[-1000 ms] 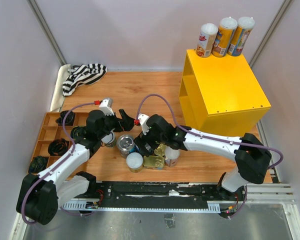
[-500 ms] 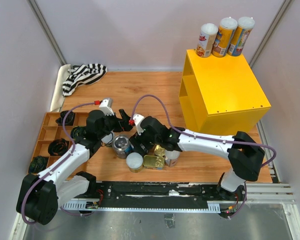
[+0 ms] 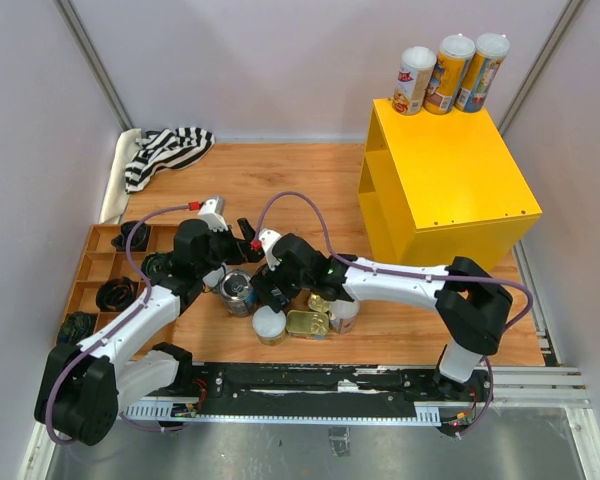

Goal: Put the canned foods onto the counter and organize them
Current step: Pick up the canned food from the center of the board.

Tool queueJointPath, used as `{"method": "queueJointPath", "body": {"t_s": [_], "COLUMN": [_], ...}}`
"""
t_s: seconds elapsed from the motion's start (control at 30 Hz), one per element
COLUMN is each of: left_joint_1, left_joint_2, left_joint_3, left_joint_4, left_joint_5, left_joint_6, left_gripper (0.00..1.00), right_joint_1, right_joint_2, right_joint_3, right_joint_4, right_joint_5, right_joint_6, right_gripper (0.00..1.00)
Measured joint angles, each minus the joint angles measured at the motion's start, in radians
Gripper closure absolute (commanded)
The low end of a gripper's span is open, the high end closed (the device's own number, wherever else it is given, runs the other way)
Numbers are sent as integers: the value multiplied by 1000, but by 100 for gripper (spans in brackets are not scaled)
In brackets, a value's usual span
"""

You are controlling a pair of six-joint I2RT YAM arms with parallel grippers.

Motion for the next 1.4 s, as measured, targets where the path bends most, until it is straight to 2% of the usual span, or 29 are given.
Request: {"method": "queueJointPath", "body": {"t_s": [0.37, 1.4], "left_joint_1": [66, 114], "left_joint_2": [18, 79], "left_joint_3": [16, 53], "left_joint_4": [-50, -58], "left_joint_5": [-6, -2], "left_joint_6": [-30, -41], "left_gripper": [0, 0], "right_joint_1": [3, 5], "right_joint_2": [53, 98], "right_joint_3": [-2, -5], "right_joint_4": [0, 80], "right_joint_5": [4, 54], "right_joint_6": [2, 2], "right_gripper": [0, 1]}}
